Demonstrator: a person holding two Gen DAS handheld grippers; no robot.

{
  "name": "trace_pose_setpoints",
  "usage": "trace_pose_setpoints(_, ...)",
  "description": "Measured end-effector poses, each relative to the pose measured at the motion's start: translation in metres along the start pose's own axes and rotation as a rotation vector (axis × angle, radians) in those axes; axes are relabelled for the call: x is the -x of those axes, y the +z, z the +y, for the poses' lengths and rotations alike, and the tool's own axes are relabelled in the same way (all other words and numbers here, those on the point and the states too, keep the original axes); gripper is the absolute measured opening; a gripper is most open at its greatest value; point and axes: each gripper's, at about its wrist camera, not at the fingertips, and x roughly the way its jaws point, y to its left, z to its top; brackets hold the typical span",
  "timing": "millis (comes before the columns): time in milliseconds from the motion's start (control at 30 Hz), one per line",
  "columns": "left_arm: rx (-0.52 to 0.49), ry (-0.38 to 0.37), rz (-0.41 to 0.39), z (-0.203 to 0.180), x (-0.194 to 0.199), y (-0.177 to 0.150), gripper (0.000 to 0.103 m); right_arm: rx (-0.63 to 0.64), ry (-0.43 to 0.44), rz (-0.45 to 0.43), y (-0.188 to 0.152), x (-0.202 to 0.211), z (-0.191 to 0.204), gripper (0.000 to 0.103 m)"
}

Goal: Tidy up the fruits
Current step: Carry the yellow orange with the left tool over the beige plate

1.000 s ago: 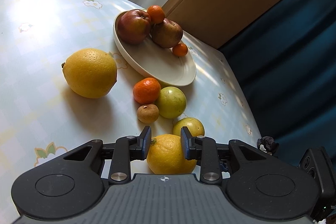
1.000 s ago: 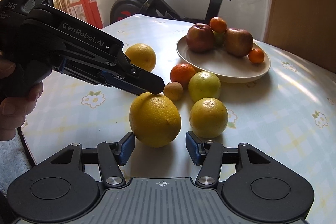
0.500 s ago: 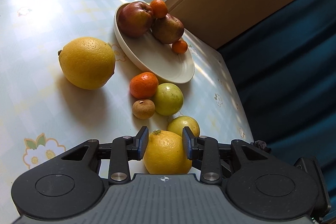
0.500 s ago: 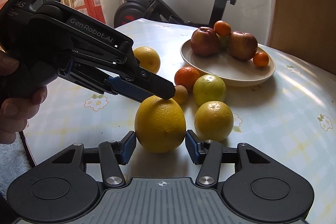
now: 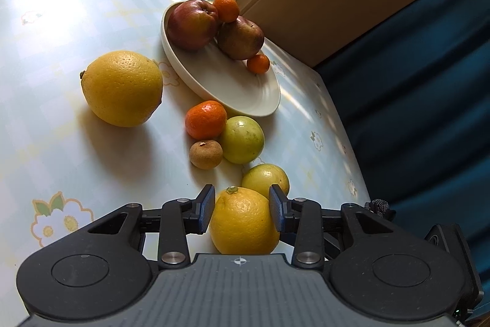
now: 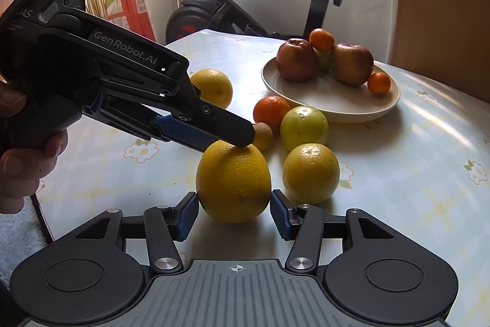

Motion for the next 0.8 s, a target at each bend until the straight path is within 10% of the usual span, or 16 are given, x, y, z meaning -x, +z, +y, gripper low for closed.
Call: trace_pose_setpoints(800,-0.13,0.03,-0.082,-0.04,0.025,0.025,0.04,0.01,0.003,-0.093,0.036,0.02,-0.009,0.047)
